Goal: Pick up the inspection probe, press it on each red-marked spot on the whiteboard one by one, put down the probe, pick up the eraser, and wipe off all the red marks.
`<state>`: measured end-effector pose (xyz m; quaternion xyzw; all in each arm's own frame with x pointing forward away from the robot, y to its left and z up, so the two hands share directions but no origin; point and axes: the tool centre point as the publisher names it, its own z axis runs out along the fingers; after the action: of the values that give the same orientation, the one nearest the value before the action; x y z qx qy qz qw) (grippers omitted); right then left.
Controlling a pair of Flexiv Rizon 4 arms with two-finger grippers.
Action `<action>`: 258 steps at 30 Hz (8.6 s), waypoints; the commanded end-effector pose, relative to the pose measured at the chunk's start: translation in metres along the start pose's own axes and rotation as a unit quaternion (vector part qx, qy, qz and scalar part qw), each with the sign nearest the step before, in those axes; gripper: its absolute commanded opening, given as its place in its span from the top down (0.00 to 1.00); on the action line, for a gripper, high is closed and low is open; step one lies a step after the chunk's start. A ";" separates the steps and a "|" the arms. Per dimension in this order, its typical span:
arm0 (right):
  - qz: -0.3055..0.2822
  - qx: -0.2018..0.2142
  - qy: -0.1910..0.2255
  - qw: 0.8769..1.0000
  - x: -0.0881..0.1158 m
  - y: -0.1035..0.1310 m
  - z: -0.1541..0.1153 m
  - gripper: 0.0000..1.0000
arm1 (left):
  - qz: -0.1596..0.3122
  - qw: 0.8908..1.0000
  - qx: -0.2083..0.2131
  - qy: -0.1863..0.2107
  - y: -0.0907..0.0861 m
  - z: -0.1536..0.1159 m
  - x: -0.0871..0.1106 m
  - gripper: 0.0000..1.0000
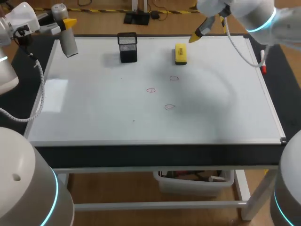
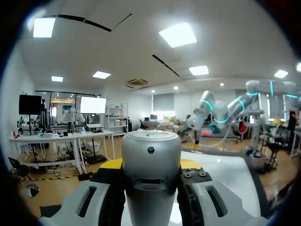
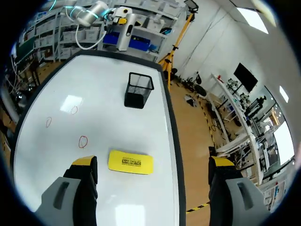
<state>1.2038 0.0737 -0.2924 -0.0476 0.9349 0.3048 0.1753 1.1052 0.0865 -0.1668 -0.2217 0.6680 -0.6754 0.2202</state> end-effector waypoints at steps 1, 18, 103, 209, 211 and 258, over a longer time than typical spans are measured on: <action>-0.175 0.182 0.242 0.937 -0.001 0.002 0.012 0.00 | 0.001 1.000 0.001 -0.001 0.000 0.000 0.000 1.00; -0.209 0.193 0.277 0.918 0.013 -0.004 0.016 0.00 | 0.001 1.000 0.001 -0.001 0.000 0.000 0.000 1.00; -0.578 0.084 0.347 0.734 0.051 -0.061 0.103 0.20 | 0.001 1.000 0.001 -0.001 0.000 0.000 0.000 1.00; -0.303 0.248 0.272 0.879 0.180 -0.169 -0.112 1.00 | 0.001 1.000 0.001 -0.001 0.000 0.000 0.000 1.00; -0.303 0.248 0.272 0.879 0.180 -0.169 -0.112 1.00 | 0.001 1.000 0.001 -0.001 0.000 0.000 0.000 1.00; -0.303 0.248 0.272 0.879 0.180 -0.169 -0.112 1.00 | -0.018 0.942 -0.003 0.334 0.041 0.085 0.233 1.00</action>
<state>1.0340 -0.1256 -0.3667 -0.3637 0.9310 -0.0292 0.0068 0.9585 -0.1071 -0.1994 -0.0243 0.7029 -0.7109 0.0025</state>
